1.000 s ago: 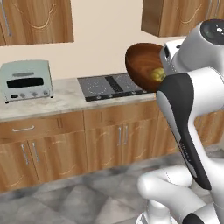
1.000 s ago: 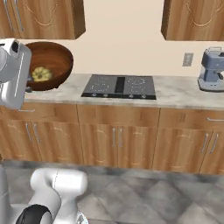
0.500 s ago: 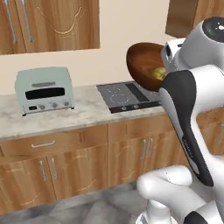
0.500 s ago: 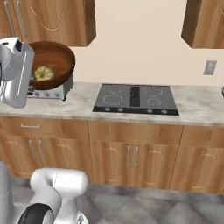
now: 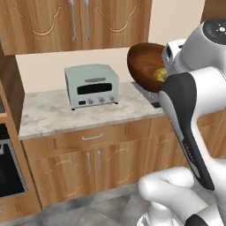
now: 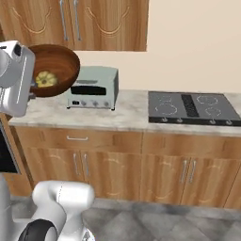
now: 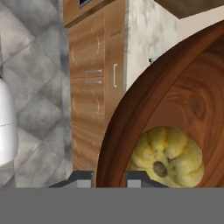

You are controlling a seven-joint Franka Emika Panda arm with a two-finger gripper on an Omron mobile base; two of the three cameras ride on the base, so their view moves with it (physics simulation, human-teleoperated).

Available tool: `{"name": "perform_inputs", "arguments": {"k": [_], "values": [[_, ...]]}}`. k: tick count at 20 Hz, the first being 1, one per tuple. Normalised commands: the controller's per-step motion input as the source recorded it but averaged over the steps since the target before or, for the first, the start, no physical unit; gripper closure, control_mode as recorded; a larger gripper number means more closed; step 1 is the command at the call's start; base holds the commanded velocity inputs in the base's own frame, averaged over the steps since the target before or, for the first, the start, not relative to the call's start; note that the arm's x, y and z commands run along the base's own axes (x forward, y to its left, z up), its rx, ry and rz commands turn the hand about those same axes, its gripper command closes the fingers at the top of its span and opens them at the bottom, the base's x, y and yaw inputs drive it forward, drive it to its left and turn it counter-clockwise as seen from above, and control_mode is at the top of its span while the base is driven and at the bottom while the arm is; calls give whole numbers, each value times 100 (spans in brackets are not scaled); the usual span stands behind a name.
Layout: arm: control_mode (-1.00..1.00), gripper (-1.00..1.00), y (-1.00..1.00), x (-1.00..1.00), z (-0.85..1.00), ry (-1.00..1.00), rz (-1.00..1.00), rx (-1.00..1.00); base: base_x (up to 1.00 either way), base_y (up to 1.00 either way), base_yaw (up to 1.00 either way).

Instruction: Pick the squash from the sink and place it in the bowl. Then pick the bowl and place it in the microwave. Then close the microwave door and press the start button.

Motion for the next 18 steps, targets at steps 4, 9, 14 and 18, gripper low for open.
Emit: {"name": "perform_inputs", "arguments": {"k": [4,9,14,18], "values": [[100,100,0,0,0,0,0,0,7,100,0],[100,100,0,0,0,0,0,0,7,100,0],[100,100,0,0,0,0,0,0,6,100,0],[100,100,0,0,0,0,0,0,5,97,0]]}}
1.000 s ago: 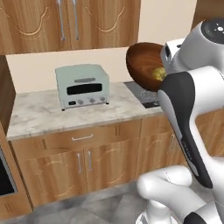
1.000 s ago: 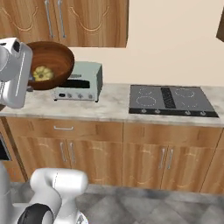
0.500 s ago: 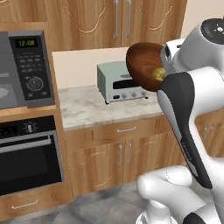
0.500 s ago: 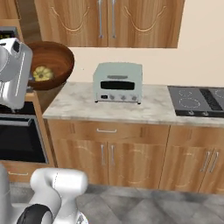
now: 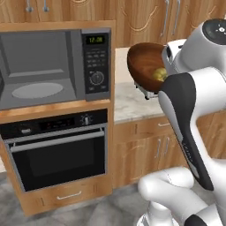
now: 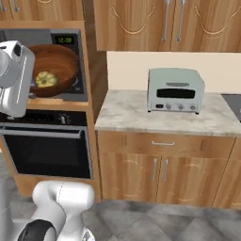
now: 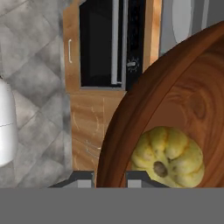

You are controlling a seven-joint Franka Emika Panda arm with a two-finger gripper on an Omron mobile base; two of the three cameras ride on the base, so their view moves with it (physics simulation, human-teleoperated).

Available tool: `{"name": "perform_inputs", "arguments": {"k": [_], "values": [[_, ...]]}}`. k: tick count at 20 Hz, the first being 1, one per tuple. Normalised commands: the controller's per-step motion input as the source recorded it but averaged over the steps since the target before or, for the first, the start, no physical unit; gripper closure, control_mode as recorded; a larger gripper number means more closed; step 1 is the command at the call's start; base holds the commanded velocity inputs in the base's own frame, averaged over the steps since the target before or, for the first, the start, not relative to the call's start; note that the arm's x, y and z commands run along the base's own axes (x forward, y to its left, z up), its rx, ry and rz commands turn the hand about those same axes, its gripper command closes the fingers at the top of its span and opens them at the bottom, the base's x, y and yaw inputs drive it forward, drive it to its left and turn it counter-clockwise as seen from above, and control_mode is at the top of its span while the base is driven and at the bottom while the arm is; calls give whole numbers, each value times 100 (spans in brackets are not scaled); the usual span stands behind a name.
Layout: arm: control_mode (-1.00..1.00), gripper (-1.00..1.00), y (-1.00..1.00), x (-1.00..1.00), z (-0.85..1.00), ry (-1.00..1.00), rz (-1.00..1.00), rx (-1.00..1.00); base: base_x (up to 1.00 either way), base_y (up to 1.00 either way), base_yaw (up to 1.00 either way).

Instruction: Pick the squash from the sink and place it in the bowl. Then pick the bowl and place it in the microwave. Then close the microwave door and press the start button.

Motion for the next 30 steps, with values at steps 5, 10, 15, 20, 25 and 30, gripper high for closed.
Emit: {"name": "perform_inputs", "arguments": {"k": [5,10,15,20,25,30], "values": [[100,100,0,0,0,0,0,0,15,59,0],[100,100,0,0,0,0,0,0,42,26,2],[100,100,0,0,0,0,0,0,55,15,7],[100,100,0,0,0,0,0,0,37,31,7],[100,100,0,0,0,0,0,0,23,24,10],[100,100,0,0,0,0,0,0,16,46,9]]}}
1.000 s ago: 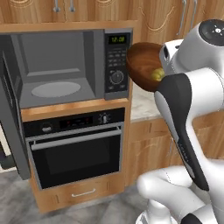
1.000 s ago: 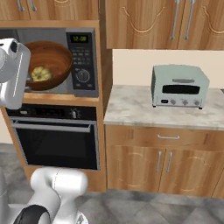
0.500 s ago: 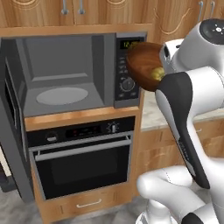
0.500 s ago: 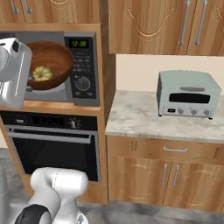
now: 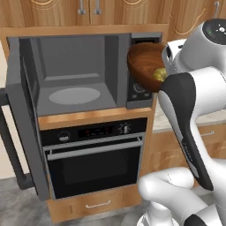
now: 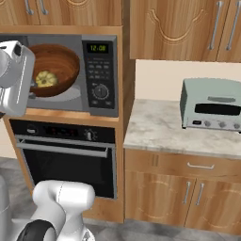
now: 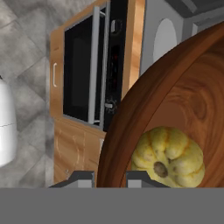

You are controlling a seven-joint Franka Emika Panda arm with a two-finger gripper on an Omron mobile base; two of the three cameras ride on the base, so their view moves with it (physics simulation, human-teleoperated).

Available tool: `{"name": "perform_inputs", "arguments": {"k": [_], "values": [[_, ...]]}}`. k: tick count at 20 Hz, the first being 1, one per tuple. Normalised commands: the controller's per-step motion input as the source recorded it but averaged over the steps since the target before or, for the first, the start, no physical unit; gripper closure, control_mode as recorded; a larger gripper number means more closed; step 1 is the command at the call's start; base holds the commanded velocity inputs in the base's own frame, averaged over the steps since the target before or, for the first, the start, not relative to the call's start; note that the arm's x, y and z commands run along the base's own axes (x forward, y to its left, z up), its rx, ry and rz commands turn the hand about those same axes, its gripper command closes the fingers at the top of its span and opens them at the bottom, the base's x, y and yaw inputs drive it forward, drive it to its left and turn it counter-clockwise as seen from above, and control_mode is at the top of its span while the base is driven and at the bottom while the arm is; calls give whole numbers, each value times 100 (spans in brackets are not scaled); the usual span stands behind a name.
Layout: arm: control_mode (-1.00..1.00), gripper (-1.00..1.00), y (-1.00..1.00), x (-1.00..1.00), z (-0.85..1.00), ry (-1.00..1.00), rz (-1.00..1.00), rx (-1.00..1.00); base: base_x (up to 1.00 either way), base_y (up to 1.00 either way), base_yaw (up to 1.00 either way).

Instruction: Pick the squash from the sink and place it in the bowl. Then pick the bowl and place it in the microwave. Then close the microwave door and press the start button.

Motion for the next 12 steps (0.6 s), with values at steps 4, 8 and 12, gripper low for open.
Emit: {"name": "perform_inputs", "arguments": {"k": [4,8,12], "values": [[100,100,0,0,0,0,0,0,26,56,4],[100,100,0,0,0,0,0,0,33,37,2],[100,100,0,0,0,0,0,0,9,16,1]]}}
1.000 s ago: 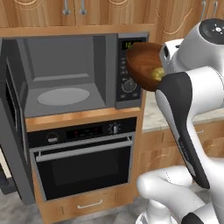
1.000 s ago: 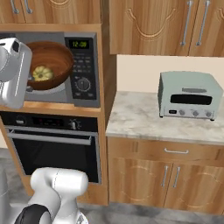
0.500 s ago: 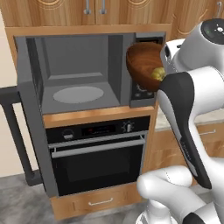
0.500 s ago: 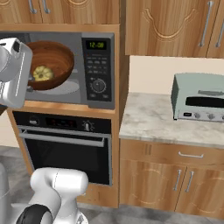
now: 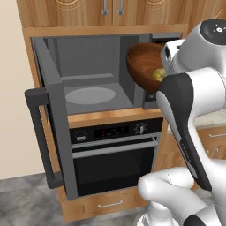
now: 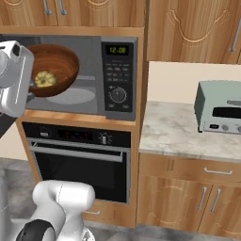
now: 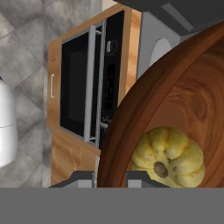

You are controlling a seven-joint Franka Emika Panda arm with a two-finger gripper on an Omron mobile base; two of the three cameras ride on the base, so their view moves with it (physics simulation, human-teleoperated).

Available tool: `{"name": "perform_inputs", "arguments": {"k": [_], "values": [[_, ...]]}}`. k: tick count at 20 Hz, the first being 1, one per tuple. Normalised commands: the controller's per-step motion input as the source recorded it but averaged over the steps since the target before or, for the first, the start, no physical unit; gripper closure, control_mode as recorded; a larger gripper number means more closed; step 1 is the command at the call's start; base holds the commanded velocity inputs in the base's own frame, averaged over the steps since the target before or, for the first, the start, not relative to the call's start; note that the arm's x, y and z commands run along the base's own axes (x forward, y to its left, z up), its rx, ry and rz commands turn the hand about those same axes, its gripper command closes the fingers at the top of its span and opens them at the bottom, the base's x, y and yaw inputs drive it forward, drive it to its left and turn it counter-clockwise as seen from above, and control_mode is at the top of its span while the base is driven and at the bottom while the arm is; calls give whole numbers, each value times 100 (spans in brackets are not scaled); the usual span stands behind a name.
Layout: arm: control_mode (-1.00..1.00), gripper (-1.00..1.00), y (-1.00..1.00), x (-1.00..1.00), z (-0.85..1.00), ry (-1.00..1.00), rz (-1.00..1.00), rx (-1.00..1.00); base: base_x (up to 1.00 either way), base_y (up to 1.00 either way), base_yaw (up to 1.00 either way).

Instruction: Pick the squash from the sink and place it in the bowl. Then pick the bowl and place it in the microwave. Then close the microwave door and press the start button.

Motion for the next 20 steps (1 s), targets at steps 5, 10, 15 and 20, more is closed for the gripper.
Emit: {"name": "perform_inputs", "arguments": {"k": [5,10,15,20], "values": [[100,100,0,0,0,0,0,0,0,-1,0],[-100,100,-4,0,-38,2,17,0,0,0,0],[-100,100,3,42,-62,8,35,-1,0,0,0],[-100,100,21,85,-57,0,16,-4,0,0,0]]}}
